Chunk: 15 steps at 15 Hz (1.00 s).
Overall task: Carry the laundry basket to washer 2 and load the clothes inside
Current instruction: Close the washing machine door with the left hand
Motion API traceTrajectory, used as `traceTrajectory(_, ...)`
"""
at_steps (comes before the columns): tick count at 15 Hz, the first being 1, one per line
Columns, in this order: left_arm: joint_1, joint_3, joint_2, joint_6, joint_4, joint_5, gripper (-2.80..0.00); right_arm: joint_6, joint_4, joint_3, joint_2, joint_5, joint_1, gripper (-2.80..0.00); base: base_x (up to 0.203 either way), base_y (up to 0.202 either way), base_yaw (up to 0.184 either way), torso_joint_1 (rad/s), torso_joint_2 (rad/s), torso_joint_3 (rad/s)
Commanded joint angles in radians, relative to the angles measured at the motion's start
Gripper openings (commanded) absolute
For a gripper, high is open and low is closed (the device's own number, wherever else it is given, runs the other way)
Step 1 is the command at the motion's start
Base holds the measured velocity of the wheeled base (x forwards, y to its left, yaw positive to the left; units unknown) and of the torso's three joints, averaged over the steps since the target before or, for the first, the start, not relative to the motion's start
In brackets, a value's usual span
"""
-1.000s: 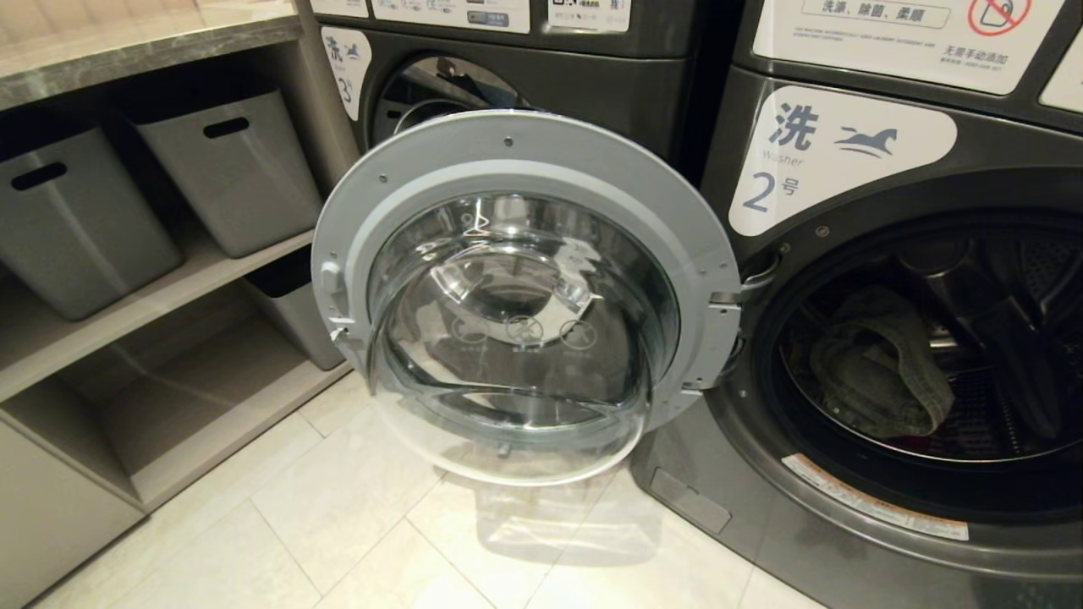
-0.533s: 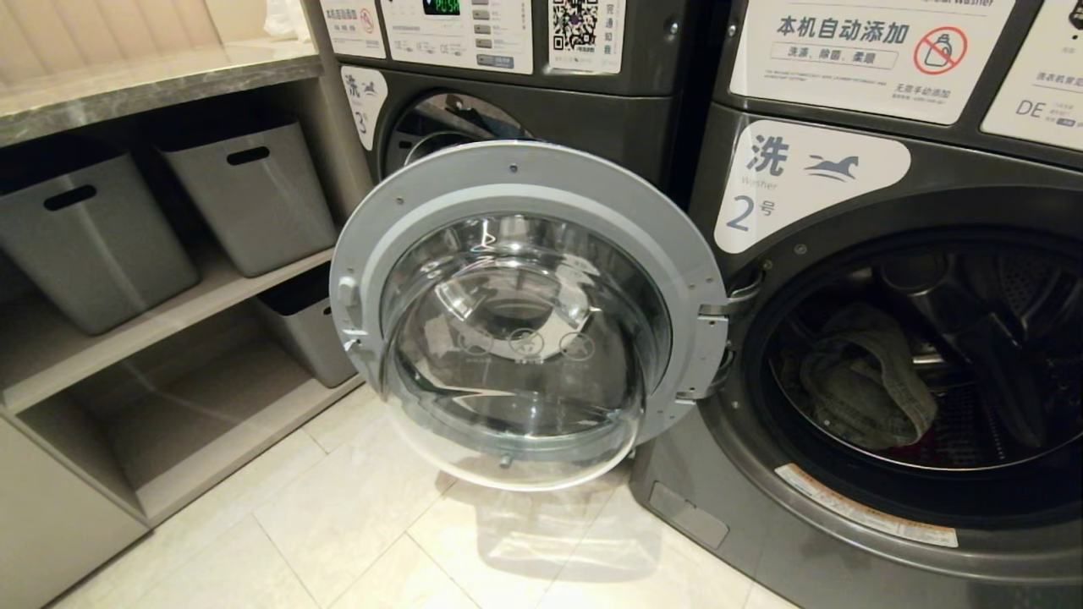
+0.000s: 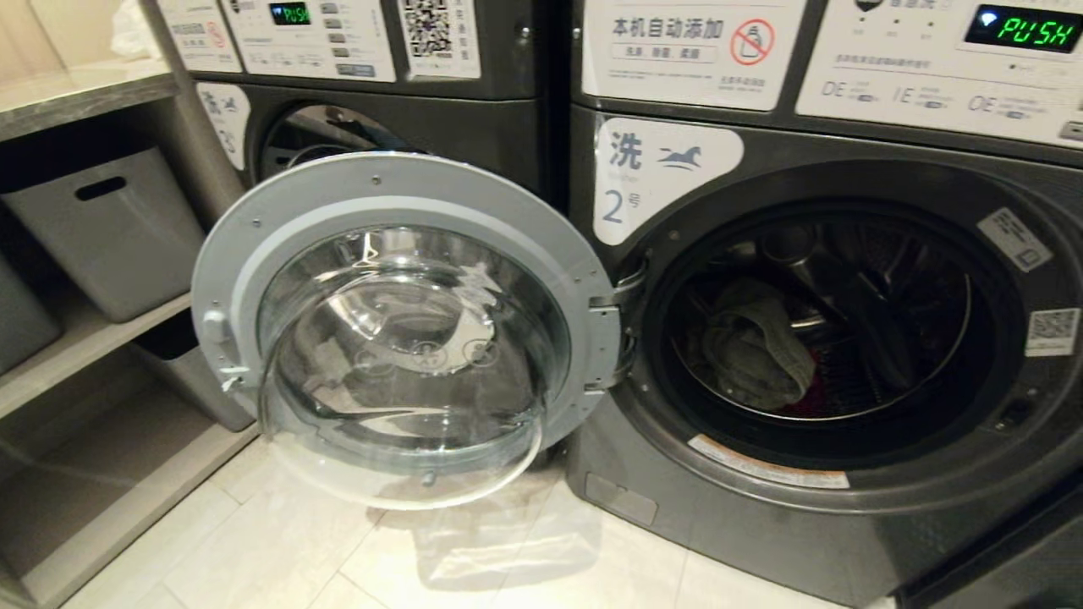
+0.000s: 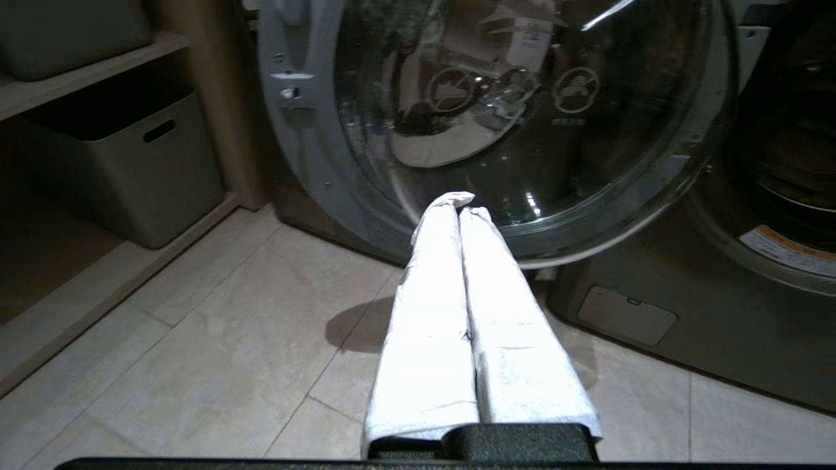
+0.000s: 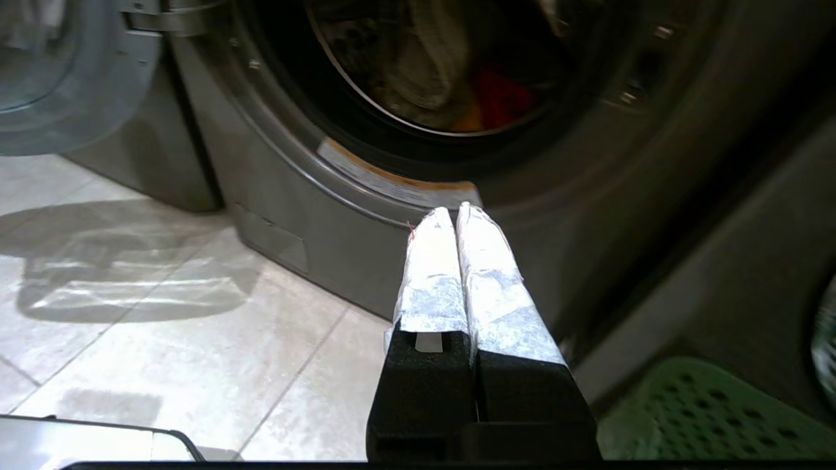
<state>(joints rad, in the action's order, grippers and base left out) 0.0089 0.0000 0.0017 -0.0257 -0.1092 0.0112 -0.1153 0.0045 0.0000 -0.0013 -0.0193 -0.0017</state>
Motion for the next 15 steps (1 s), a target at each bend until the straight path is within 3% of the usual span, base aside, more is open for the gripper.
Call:
traceTrajectory(1,0.000,0.040,0.000,0.000,-0.001,0.000,-2.80,-0.001,0.000,0.000,0.001,-0.001,0.000,-2.80,0.001,0.010,-0.177,0.002,0.00,0.002)
traceTrajectory(12,0.000,0.040,0.000,0.000,-0.001,0.000,-2.80,0.013,0.000,0.000,0.001,0.001,0.000,-2.80,-0.001,0.009,-0.169,0.002,0.00,0.002)
traceTrajectory(15,0.000,0.040,0.000,0.000,-0.001,0.000,-2.80,0.013,0.000,0.000,0.001,-0.001,0.000,-2.80,0.003,0.007,-0.055,0.003,0.00,0.003)
